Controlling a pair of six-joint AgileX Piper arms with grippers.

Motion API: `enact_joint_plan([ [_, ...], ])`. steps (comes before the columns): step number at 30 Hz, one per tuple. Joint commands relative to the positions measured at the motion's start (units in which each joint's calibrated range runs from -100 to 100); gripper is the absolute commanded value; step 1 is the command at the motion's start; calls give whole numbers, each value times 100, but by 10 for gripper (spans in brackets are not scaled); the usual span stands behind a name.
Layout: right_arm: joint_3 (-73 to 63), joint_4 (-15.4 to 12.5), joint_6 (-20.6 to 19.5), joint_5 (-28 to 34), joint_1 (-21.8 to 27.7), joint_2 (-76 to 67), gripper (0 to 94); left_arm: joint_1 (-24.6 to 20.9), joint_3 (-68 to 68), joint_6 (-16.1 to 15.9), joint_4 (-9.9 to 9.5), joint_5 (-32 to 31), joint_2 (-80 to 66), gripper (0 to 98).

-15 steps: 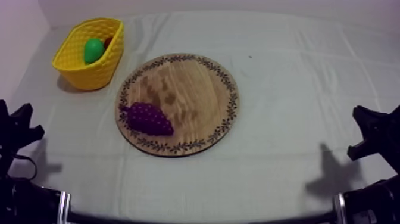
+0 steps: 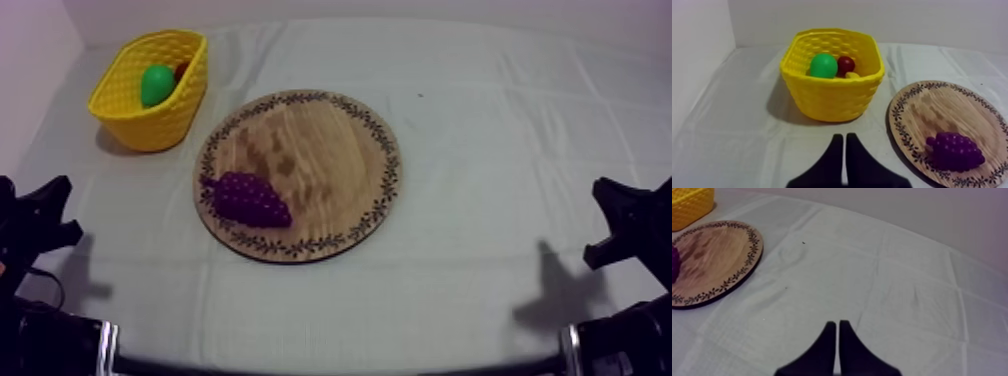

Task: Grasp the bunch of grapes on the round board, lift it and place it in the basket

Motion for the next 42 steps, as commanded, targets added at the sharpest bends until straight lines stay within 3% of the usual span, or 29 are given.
enact_joint_plan([
  [1, -3, 1, 3, -3, -2, -1, 4, 3, -4, 3, 0, -3, 0, 0],
  [10, -3, 1, 3, -3, -2, -1, 4, 159, -618, -21, -116, -417, 748, 0],
  [15, -3, 1, 3, -3, -2, -1, 4, 410, -2090, 22, -156, 224, 1790, 0],
  [20, -3, 1, 3, -3, -2, -1, 4, 799, -3828, -98, -202, 1393, 2952, 0],
  [25, -3, 1, 3, -3, -2, -1, 4, 1239, -5076, -135, -345, 2088, 4038, 0],
  [30, -3, 1, 3, -3, -2, -1, 4, 1678, -5595, -98, -501, 2312, 4859, 0],
  [42, -3, 1, 3, -3, -2, -1, 4, 2364, -6005, -418, -658, 2341, 6522, 0],
])
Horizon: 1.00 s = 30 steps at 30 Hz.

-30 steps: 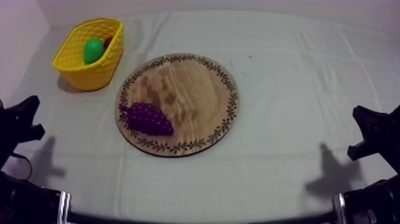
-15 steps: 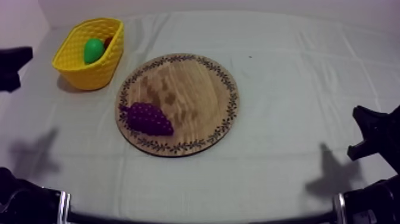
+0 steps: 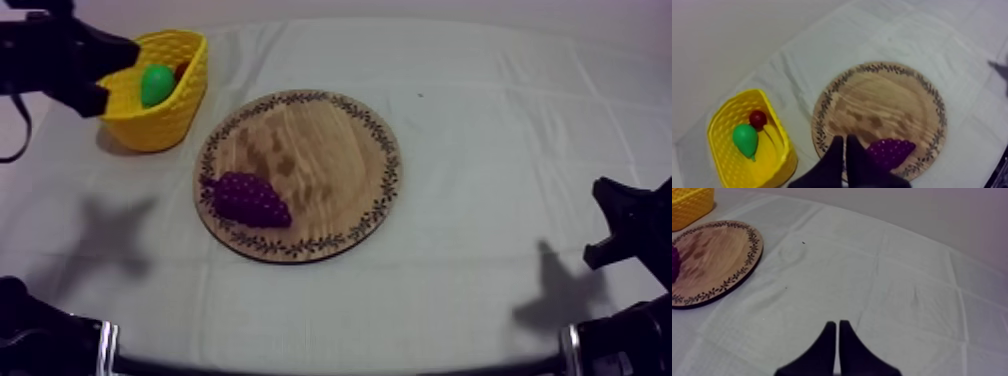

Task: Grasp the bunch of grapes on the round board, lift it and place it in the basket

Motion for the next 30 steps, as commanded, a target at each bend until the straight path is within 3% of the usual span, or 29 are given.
enact_joint_plan([
  [1, -3, 1, 0, -3, -2, -1, 4, 113, 5, -10, -50, -7, 390, 0],
  [9, -3, 1, 0, -3, -2, -1, 4, 340, 305, -22, -308, -201, 1314, 0],
  [16, -3, 1, 0, -3, -2, -1, 4, 390, 783, -255, -347, -490, 1803, 35],
  [18, -3, 1, 0, -3, -2, -1, 4, 393, 921, -268, -329, -548, 1866, 130],
  [24, -3, 1, 0, -3, -2, -1, 4, 411, 1357, -326, -242, -605, 1929, 566],
  [30, -3, 1, 0, -3, -2, -1, 4, 515, 1781, -555, -179, -670, 1954, 868],
])
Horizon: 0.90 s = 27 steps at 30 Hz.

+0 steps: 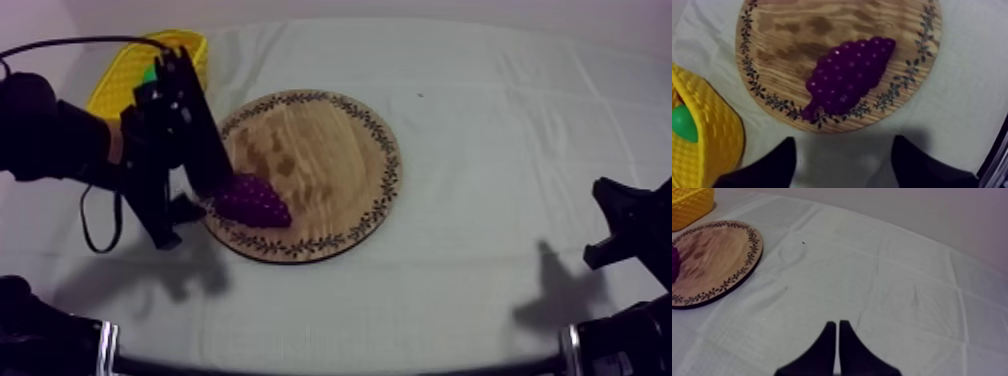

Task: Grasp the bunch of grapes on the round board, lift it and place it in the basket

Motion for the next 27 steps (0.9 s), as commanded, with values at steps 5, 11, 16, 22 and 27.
enact_joint_plan([
  [5, -3, 1, 0, -3, -2, -1, 4, 71, 467, -200, 28, -505, 101, 943],
  [11, -3, 1, 0, -3, -2, -1, 4, 41, 540, -354, 35, -1069, 436, 957],
  [16, -3, 1, 0, -3, -2, -1, 4, -35, 387, -521, 36, -1458, 885, 958],
  [22, -3, 1, 0, -3, -2, -1, 4, -92, 125, -722, 36, -1721, 1556, 958],
  [27, -3, 1, 0, -3, -2, -1, 4, -77, -259, -784, 36, -1770, 2204, 958],
])
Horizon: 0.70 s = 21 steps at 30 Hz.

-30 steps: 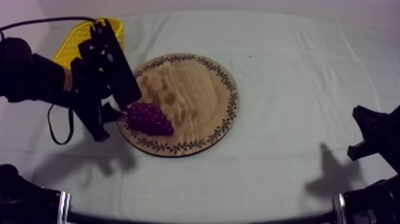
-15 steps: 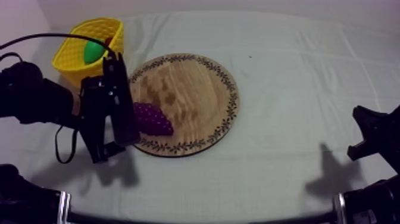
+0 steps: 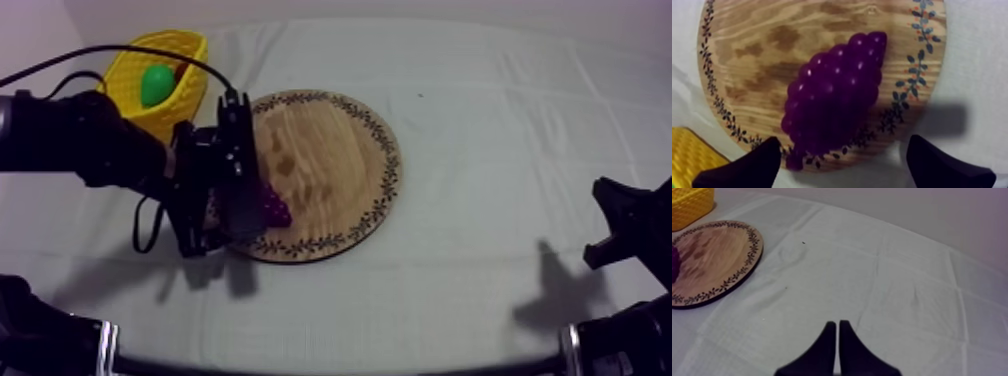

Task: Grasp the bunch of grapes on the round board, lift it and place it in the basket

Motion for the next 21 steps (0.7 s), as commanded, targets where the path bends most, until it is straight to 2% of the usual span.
enact_joint_plan([
  [1, -3, 1, 0, -3, -2, -1, 4, 9, -211, -3, -3, 1, 391, 958],
  [13, -3, 1, -1, -3, -2, -1, 4, -60, -1653, 1, -89, 138, 2022, 936],
  [21, -3, 1, 1, -3, -2, -1, 4, -125, -2265, 321, -281, 375, 2439, 713],
])
